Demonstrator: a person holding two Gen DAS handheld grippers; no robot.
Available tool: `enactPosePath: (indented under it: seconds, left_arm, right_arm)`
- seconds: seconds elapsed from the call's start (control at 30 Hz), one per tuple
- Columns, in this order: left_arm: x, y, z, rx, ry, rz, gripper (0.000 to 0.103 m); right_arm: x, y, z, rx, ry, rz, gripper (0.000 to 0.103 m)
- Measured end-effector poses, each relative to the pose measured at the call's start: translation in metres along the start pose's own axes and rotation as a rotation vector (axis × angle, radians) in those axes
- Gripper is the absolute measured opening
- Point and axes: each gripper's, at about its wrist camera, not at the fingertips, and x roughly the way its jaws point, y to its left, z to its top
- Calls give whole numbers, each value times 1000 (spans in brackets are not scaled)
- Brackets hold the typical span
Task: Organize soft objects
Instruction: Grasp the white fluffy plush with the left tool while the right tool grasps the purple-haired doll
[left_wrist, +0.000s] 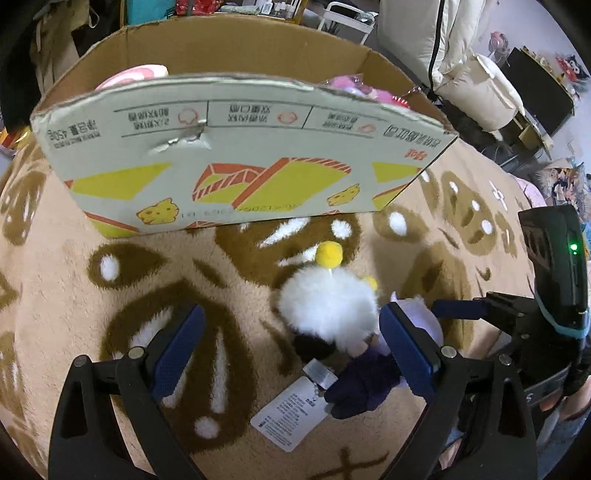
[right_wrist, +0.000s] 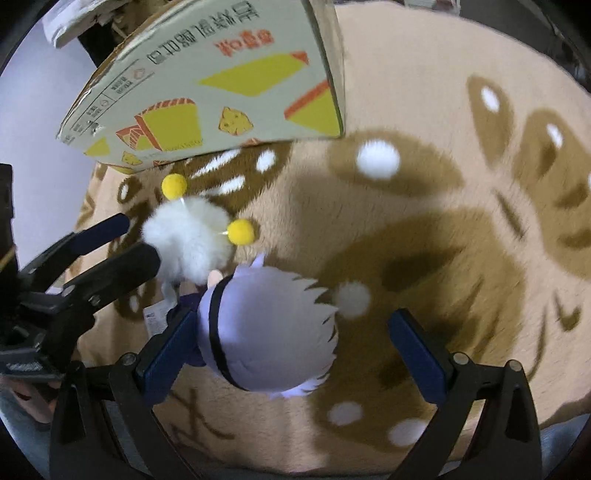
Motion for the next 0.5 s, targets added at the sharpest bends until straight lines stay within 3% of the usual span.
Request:
enactPosePath:
  seconds: [0.23,0.33,0.5]
  left_arm:
    - [9,-4,3,12,13,-16,93]
    - [13,-6,5,18,19,-22,91]
    - [21,-10,6,19,40,-25,81]
  right_arm:
    - [-4,3,-5,-11,-7,57,85]
    - [-4,4,-4,-11,1,121,66]
    - [-4,4,-3,-6,0,121,66]
